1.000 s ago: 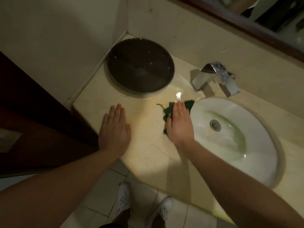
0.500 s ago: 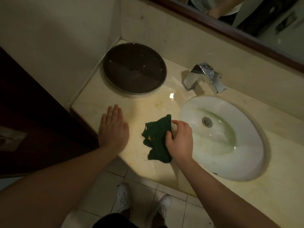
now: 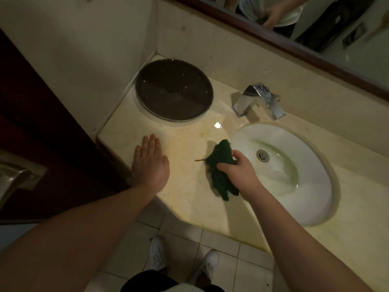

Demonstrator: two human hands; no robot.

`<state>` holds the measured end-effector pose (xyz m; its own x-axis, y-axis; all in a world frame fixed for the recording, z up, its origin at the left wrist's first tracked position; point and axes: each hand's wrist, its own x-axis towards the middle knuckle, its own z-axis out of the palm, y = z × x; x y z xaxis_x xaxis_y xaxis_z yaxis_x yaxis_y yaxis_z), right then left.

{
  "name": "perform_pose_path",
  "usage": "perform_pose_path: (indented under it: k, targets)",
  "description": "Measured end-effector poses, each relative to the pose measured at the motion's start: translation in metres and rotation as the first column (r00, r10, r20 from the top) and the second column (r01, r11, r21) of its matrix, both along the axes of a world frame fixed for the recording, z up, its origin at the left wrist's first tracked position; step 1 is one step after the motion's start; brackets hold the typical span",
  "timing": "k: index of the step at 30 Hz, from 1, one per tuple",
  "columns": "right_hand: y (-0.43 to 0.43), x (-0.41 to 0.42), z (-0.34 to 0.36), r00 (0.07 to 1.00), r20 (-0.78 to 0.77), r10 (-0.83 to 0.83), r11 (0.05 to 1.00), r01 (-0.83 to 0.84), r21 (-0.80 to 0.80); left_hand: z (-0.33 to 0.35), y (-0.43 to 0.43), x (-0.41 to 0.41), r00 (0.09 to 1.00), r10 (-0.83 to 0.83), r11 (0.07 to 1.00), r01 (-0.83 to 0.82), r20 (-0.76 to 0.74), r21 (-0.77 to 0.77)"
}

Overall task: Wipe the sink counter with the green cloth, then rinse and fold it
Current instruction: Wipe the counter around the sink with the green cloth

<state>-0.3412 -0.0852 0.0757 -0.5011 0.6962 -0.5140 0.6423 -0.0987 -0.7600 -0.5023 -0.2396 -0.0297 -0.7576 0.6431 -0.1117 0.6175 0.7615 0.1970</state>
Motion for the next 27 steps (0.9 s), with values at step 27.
perform_pose_path:
  k: [27]
  targets:
    - [-0.031,-0.013,-0.049,0.938,0.312,0.151,0.948,-0.227,0.222,0.011,0.001,0.007,0.99,0.024,0.987,-0.046,0.137,0.155]
